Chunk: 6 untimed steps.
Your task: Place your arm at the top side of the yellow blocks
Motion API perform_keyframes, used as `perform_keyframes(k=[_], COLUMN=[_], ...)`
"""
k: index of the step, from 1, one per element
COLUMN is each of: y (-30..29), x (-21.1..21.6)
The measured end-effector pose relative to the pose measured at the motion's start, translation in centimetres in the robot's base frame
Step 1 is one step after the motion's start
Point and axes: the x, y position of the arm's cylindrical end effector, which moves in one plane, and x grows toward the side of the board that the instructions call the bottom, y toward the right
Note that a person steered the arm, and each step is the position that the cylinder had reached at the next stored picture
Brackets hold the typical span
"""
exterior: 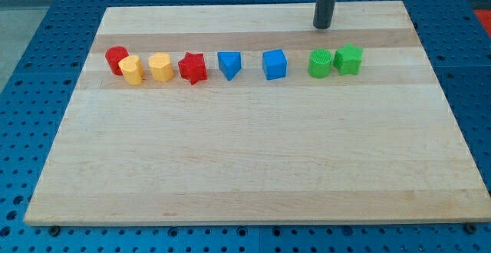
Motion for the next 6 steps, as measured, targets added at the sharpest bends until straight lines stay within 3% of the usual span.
perform_keyframes(k=[2,3,5,6], y=[0.0,-7.9,-29.8,-32.4], x=[0.0,-1.1,-1.1,-1.1])
